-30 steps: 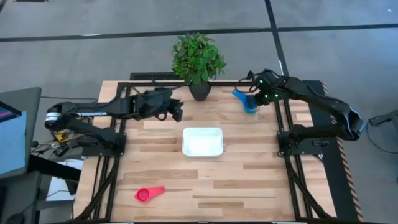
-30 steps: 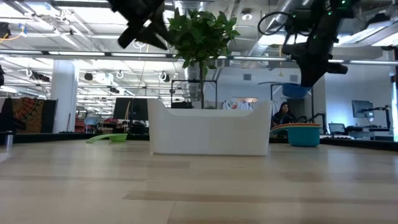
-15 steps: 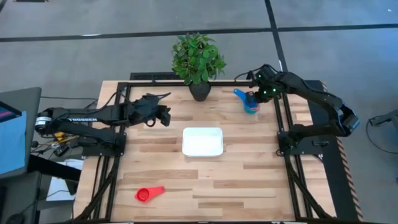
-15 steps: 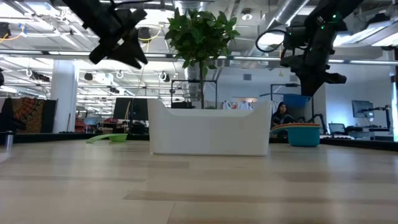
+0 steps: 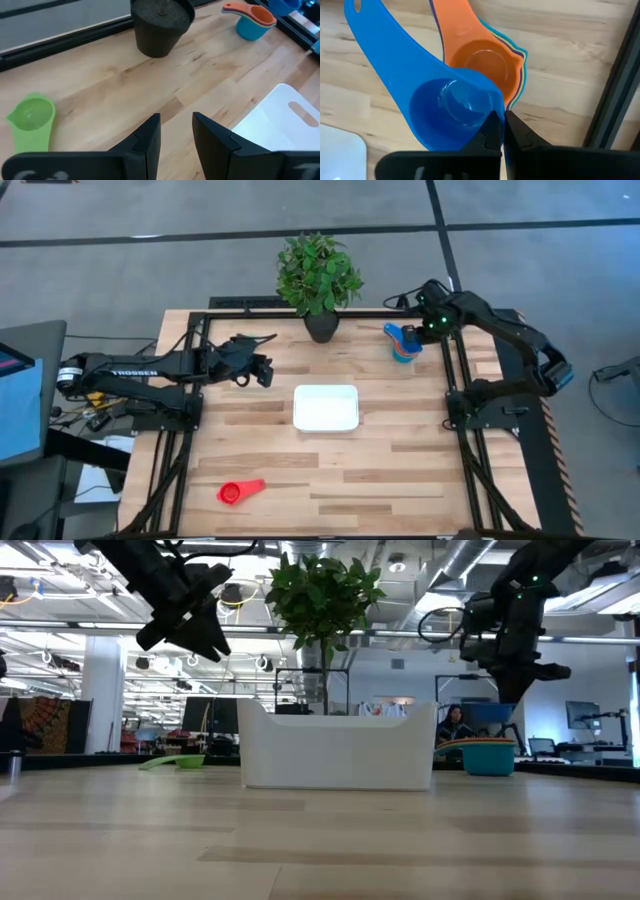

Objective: Nest measuring cups in basket
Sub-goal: Stack the blue measuring cup on top of the orange measuring cup

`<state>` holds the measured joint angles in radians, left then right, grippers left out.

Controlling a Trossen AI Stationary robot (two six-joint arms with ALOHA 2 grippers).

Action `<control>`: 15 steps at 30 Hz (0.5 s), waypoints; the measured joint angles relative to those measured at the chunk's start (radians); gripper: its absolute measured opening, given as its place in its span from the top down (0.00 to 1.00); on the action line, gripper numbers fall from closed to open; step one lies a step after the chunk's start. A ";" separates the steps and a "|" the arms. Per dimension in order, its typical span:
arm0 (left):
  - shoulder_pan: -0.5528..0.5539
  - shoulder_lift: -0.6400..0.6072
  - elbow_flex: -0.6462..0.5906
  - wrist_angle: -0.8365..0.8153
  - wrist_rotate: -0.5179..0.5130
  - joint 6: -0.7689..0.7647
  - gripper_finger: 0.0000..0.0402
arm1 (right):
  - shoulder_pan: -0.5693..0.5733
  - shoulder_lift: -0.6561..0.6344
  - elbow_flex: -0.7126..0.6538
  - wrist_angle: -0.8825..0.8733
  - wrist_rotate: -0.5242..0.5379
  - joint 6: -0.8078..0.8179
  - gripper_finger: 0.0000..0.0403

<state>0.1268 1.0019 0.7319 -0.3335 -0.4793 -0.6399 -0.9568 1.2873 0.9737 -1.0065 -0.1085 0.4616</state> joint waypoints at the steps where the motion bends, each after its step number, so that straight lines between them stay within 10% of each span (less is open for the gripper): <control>1: 0.000 0.000 0.000 -0.003 0.000 0.001 0.75 | 0.000 0.010 0.000 0.002 0.000 -0.001 0.98; 15: 0.000 0.000 0.000 -0.045 -0.004 0.002 0.75 | -0.039 0.147 0.000 0.055 0.004 0.042 0.92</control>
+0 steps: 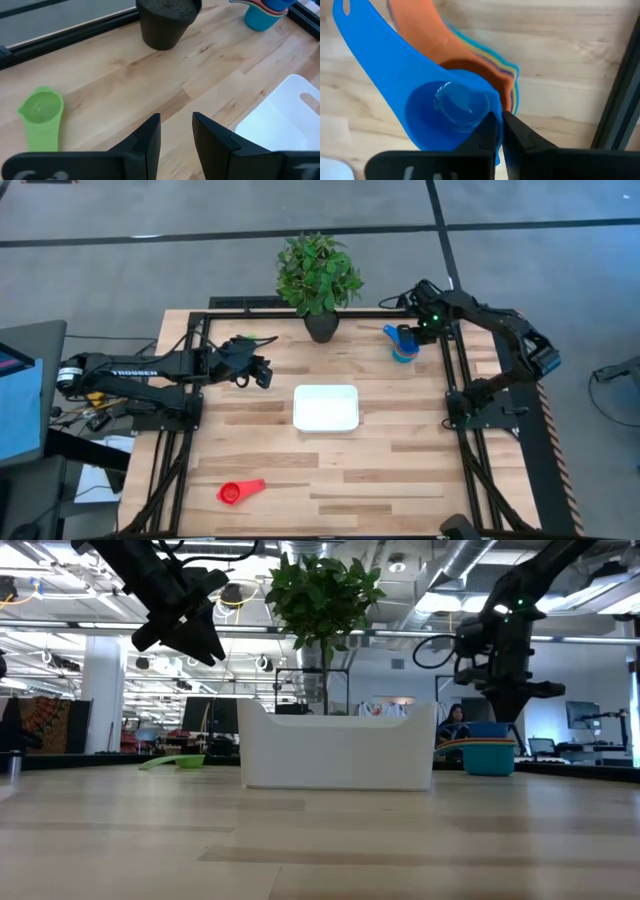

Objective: Nest measuring cups in basket
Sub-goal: Stack the blue measuring cup on top of the orange measuring cup, then stack the red measuring cup on top of the blue measuring cup

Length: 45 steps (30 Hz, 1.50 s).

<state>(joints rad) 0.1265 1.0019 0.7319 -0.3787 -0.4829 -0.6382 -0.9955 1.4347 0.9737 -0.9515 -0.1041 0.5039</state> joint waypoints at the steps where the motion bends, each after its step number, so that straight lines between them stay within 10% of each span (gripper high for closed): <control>1: 0.000 0.000 0.000 -0.003 0.000 -0.002 0.75 | -0.001 0.003 0.000 0.007 0.000 0.012 0.91; 25: 0.048 0.000 0.000 -0.044 0.006 -0.008 0.75 | 0.057 -0.094 0.000 -0.037 0.065 0.015 0.50; 45: 0.642 0.421 0.001 0.016 0.285 0.166 0.75 | 0.382 -0.509 0.000 -0.033 0.083 0.256 0.60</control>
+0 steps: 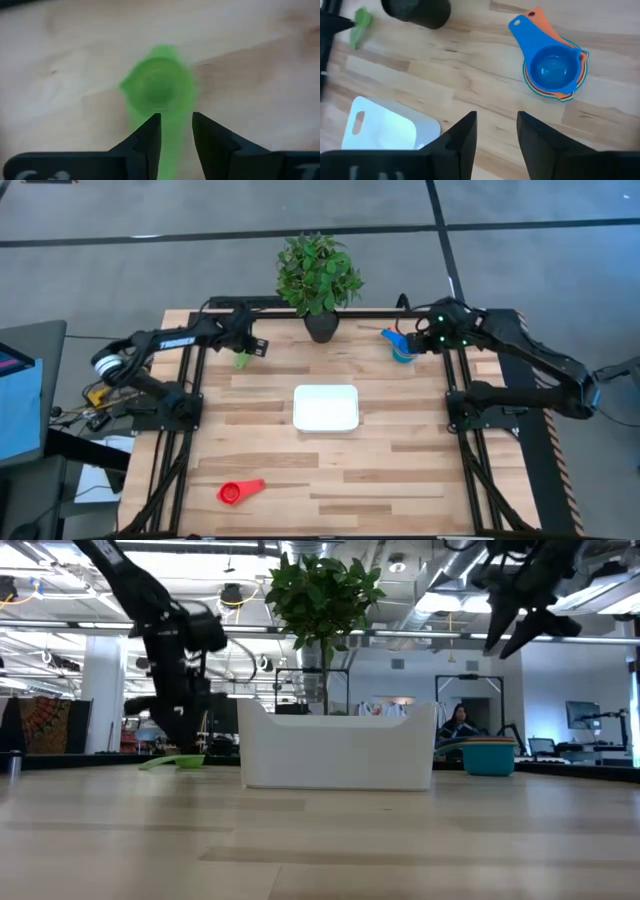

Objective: Nest measuring cups in basket
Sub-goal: Stack the red measuring cup on top of the blue measuring cup

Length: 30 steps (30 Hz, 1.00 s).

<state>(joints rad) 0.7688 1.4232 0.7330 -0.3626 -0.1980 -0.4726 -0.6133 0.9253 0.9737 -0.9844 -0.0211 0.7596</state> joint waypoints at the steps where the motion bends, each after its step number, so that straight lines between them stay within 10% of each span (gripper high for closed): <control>1: 0.016 0.023 0.000 -0.001 0.000 -0.008 0.75 | 0.011 -0.007 0.000 -0.002 0.010 0.001 0.60; 30: 0.051 0.100 0.107 -0.064 -0.127 -0.066 0.75 | 0.063 -0.014 0.000 -0.072 0.025 0.028 0.68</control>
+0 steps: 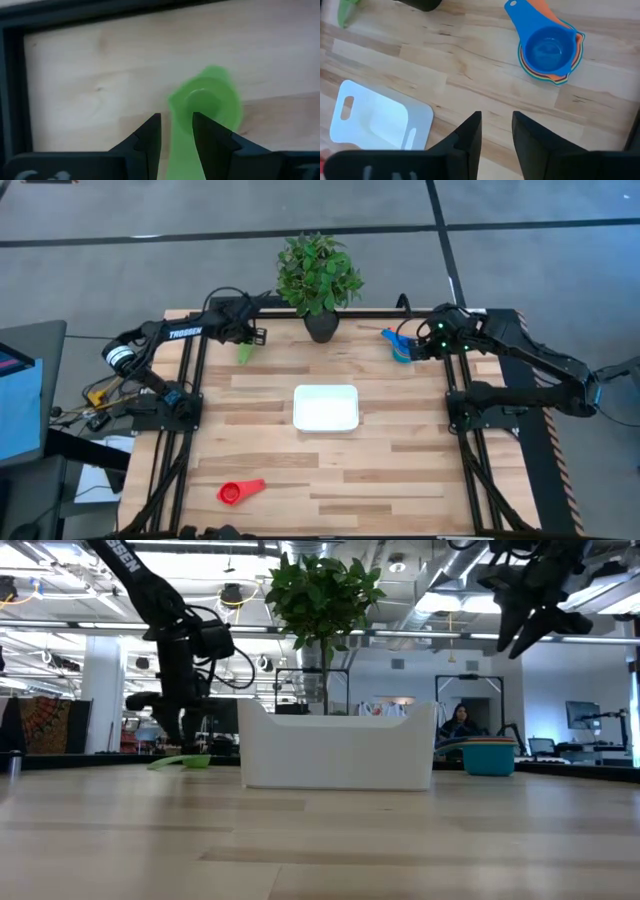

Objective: Nest measuring cups in basket
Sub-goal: Stack the red measuring cup on top of the blue measuring cup

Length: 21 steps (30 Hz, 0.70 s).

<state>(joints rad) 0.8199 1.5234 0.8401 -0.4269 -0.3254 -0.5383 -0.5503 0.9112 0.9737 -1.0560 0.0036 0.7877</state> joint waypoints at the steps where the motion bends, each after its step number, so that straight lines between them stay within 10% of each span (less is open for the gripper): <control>1: 0.001 0.000 -0.006 -0.002 -0.004 -0.007 0.75 | 0.000 0.000 0.000 -0.003 0.000 -0.001 0.68; 21: -0.009 0.106 -0.027 0.062 0.094 0.107 0.85 | 0.000 0.000 0.000 -0.007 0.000 -0.003 0.69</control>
<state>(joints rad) 0.8107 1.6296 0.8135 -0.3649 -0.2318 -0.4313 -0.5499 0.9112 0.9737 -1.0632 0.0032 0.7843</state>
